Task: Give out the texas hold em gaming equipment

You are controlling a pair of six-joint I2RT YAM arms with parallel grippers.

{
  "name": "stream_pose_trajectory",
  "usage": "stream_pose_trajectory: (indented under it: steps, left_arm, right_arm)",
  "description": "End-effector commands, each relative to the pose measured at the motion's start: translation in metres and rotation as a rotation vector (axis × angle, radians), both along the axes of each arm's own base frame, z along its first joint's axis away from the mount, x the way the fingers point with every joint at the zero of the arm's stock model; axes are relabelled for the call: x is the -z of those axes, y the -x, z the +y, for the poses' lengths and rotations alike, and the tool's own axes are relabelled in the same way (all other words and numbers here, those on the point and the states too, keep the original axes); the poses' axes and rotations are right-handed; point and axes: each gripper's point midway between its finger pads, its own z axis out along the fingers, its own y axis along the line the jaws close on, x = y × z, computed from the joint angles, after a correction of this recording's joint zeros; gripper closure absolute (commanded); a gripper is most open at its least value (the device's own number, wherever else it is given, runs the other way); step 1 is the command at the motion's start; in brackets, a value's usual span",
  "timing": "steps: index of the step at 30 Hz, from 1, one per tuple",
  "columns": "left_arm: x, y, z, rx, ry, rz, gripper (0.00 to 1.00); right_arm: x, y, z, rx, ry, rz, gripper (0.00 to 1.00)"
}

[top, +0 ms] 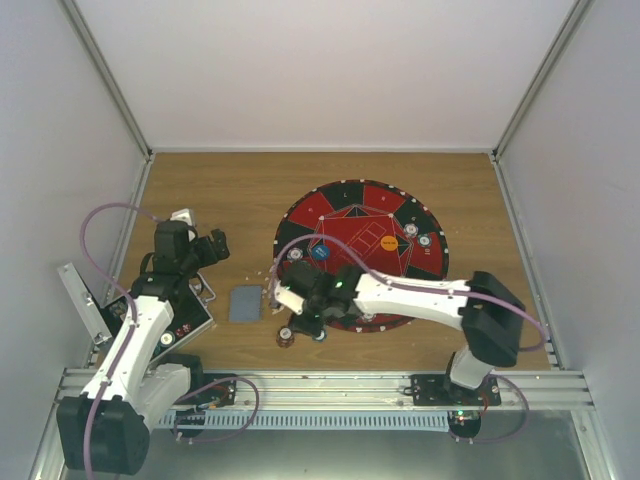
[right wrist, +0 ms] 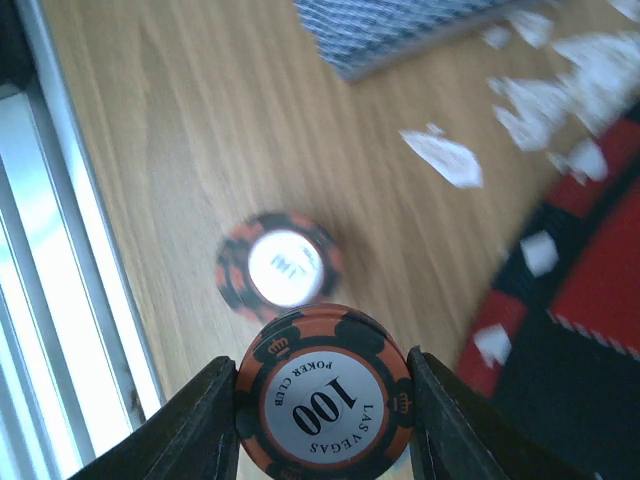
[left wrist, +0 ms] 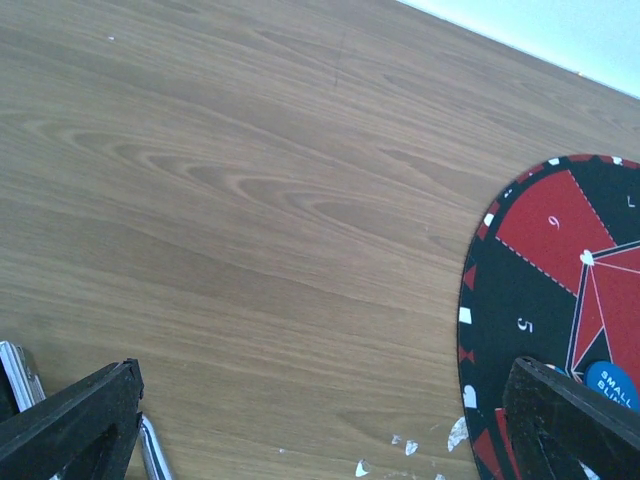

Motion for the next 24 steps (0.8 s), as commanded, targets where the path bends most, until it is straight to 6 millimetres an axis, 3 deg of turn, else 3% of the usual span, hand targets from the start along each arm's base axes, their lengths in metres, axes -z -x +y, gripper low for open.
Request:
stream_pose_trajectory:
  steps: [1,6,11,19,24]
  left_arm:
    - [-0.003,0.002,0.003,-0.025,0.008,-0.022,0.01]
    - [-0.001,0.004,0.004,-0.038,0.016,-0.015,0.01]
    - [0.001,0.002,0.004,-0.041,0.016,-0.008,0.01]
    - [0.003,0.003,0.007,-0.053,0.006,-0.001,0.01]
    - [0.003,0.003,0.010,-0.068,-0.008,0.001,0.01]
  right_arm:
    - [-0.014,-0.015,-0.054,0.247,0.017,0.077,0.60]
    - [-0.007,-0.038,-0.128,0.572,0.014,0.145,0.60]
    - [0.004,-0.062,-0.187,0.842,0.023,0.187,0.60]
    - [0.014,-0.096,-0.251,1.178,0.019,0.227,0.60]
    - [0.023,-0.100,-0.274,1.280,0.045,0.259,0.60]
